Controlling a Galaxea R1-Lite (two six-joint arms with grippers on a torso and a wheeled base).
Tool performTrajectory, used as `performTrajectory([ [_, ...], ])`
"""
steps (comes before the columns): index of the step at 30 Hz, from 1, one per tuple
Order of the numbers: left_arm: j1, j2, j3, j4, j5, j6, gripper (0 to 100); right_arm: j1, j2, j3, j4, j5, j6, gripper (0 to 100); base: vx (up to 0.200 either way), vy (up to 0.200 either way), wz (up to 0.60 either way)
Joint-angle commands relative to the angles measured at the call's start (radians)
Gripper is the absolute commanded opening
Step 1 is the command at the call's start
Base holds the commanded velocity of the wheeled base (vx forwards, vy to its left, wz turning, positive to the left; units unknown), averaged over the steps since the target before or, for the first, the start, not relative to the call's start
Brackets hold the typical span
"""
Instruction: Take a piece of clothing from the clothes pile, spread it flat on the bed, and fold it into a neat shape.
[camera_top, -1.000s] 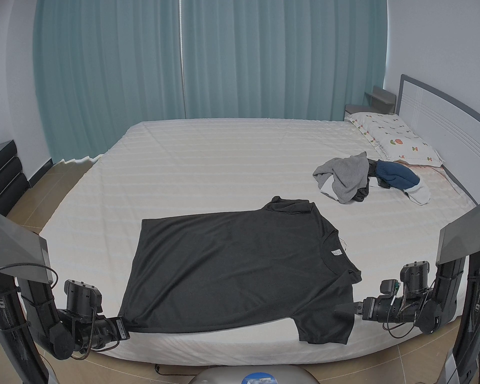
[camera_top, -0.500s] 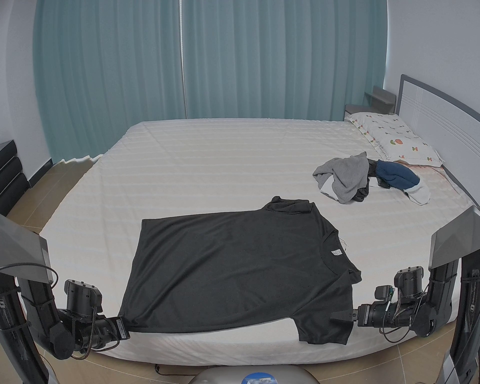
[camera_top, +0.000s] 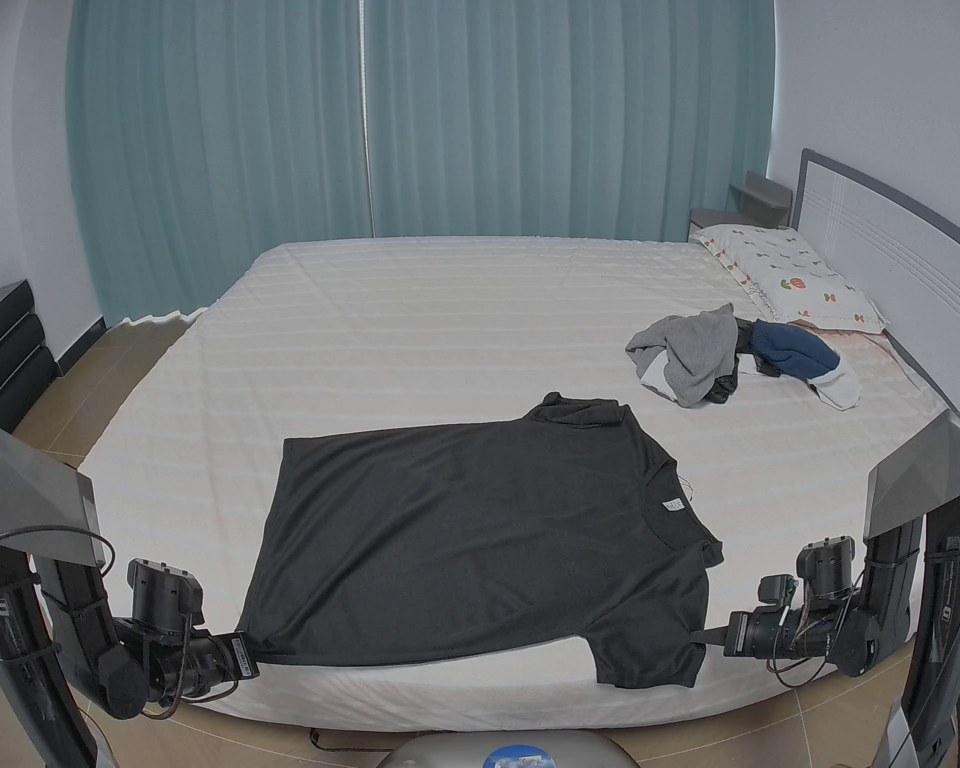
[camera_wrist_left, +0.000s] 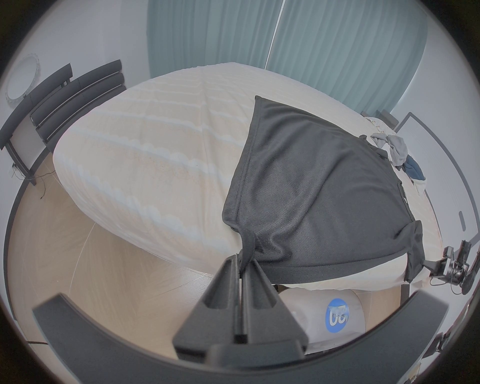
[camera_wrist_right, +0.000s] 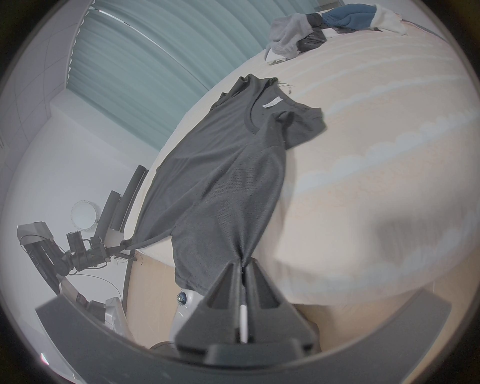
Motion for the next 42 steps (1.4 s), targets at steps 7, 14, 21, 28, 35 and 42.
performTrajectory([
  [7, 0.001, -0.067, 0.017, 0.002, 0.023, 0.007, 0, -0.017, -0.085, 0.156, -0.116, 0.001, -0.006, 0, 0.0, 0.0, 0.0],
  [14, 0.012, -0.096, 0.027, 0.005, 0.041, 0.026, 0, -0.006, -0.167, 0.156, -0.017, -0.025, 0.009, 0, 0.0, 0.0, 0.0],
  [21, 0.012, -0.103, 0.037, 0.021, 0.043, 0.049, 0, -0.005, -0.227, 0.156, 0.117, -0.114, -0.008, 0, 0.0, 0.0, 0.0],
  [28, 0.012, -0.166, 0.037, 0.147, 0.043, 0.092, 0, -0.003, -0.265, 0.156, 0.184, -0.13, -0.014, 0, 0.0, 0.0, 0.0],
  [35, 0.009, -0.261, 0.037, 0.275, 0.043, 0.129, 0, -0.002, -0.365, 0.156, 0.336, -0.157, -0.077, 0, 0.0, 0.0, 0.0],
  [42, 0.009, -0.292, 0.037, 0.374, 0.043, 0.176, 0, 0.004, -0.397, 0.156, 0.437, -0.245, -0.106, 0, 0.0, 0.0, 0.0],
])
